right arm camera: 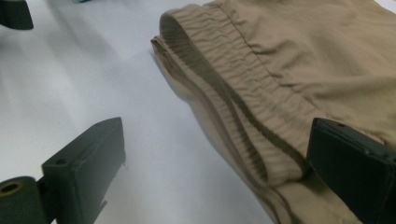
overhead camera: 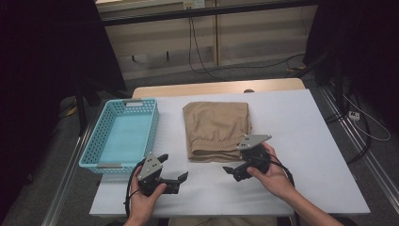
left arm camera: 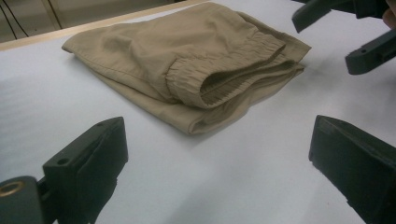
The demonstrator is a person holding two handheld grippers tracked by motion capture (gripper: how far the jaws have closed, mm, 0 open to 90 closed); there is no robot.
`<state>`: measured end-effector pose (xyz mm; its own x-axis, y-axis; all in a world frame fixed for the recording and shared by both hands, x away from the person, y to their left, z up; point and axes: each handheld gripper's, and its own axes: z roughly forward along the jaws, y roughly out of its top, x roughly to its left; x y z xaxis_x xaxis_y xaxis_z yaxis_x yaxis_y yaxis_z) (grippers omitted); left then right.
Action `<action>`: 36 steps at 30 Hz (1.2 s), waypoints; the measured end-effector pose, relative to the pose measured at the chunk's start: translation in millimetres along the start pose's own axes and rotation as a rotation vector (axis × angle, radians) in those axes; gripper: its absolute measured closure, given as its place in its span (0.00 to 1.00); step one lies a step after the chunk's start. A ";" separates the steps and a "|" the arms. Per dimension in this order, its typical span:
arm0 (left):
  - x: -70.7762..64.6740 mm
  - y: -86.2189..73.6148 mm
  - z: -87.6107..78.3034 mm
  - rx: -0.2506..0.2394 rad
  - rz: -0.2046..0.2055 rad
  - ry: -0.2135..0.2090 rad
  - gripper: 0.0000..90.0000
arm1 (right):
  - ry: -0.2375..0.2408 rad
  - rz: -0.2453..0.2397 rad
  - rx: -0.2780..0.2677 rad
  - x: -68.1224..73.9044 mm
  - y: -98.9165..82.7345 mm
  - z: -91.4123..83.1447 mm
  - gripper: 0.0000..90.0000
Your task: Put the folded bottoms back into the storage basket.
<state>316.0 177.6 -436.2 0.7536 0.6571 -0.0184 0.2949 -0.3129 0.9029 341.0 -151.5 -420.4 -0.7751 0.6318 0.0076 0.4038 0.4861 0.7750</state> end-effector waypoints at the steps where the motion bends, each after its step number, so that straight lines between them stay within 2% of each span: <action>1: 0.2 0.0 -0.1 0.001 0.001 0.001 0.05 | 0.011 -0.006 0.001 -1.4 3.7 2.1 0.07; 2: 0.4 0.0 -0.3 0.003 -0.001 0.000 0.05 | 0.038 -0.023 0.016 -5.1 10.6 6.9 0.07; 3: 0.4 0.0 -0.4 0.004 -0.004 0.001 0.05 | 0.038 -0.023 0.016 -5.1 10.6 6.9 0.07; 5: 0.5 -0.4 -0.1 0.011 -0.007 0.002 0.05 | 0.089 -0.052 0.090 -9.3 17.6 15.3 0.10; 6: 1.4 -0.8 0.5 0.009 -0.012 -0.005 0.05 | 0.066 -0.080 0.092 -9.7 21.9 20.9 0.13; 11: 1.9 -1.0 1.2 0.012 -0.016 -0.007 0.05 | 0.070 -0.087 0.101 -15.4 28.3 33.1 0.19; 12: 1.8 -1.0 1.4 0.017 -0.017 -0.011 0.05 | 0.075 -0.094 0.113 -18.0 28.3 39.4 0.29; 17: 2.1 -1.4 2.4 0.027 -0.015 -0.020 0.05 | 0.084 -0.086 0.106 -22.0 23.2 50.0 0.32; 18: 1.9 -1.7 3.5 0.029 -0.016 -0.026 0.05 | 0.073 -0.118 0.124 -21.8 21.7 53.9 0.37; 19: 2.2 -1.6 3.6 0.032 -0.010 -0.026 0.05 | 0.069 -0.125 0.112 -21.9 21.6 53.8 0.38; 21: 1.8 -1.8 4.0 0.031 -0.016 -0.030 0.05 | 0.075 -0.125 0.108 -21.8 21.5 53.7 0.39; 25: 1.5 -1.9 4.7 0.035 -0.015 -0.036 0.05 | 0.057 -0.164 0.137 -22.3 18.0 58.5 0.36; 27: 1.5 -1.8 4.3 0.035 -0.012 -0.036 0.05 | 0.064 -0.179 0.141 -22.6 16.2 61.5 0.35; 29: 1.8 -1.9 4.3 0.036 -0.013 -0.036 0.05 | 0.096 -0.203 0.149 -19.9 14.5 64.1 0.27; 30: 1.9 -2.0 4.5 0.038 -0.014 -0.035 0.05 | 0.096 -0.203 0.149 -19.9 14.5 64.1 0.27; 31: 2.0 -2.1 5.4 0.044 -0.014 -0.034 0.05 | 0.066 -0.255 0.166 -15.6 13.5 65.4 0.33; 33: 2.0 -2.0 5.7 0.045 -0.013 -0.034 0.05 | 0.058 -0.267 0.169 -14.9 13.8 65.6 0.34; 34: 1.5 -2.1 5.8 0.048 -0.010 -0.034 0.05 | 0.036 -0.277 0.163 -18.6 13.8 64.3 0.52; 35: 1.5 -2.1 5.8 0.048 -0.010 -0.034 0.05 | 0.036 -0.277 0.163 -18.6 13.8 64.3 0.52; 36: 1.1 -2.2 5.6 0.048 -0.009 -0.032 0.05 | 0.041 -0.297 0.145 -23.8 12.1 63.8 0.57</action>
<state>319.5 175.1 -440.6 0.7690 0.6380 -0.0404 0.3285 -0.3403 0.8811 395.4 -122.0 -451.5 -0.8870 0.4261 -0.1777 0.2197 0.7282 0.6492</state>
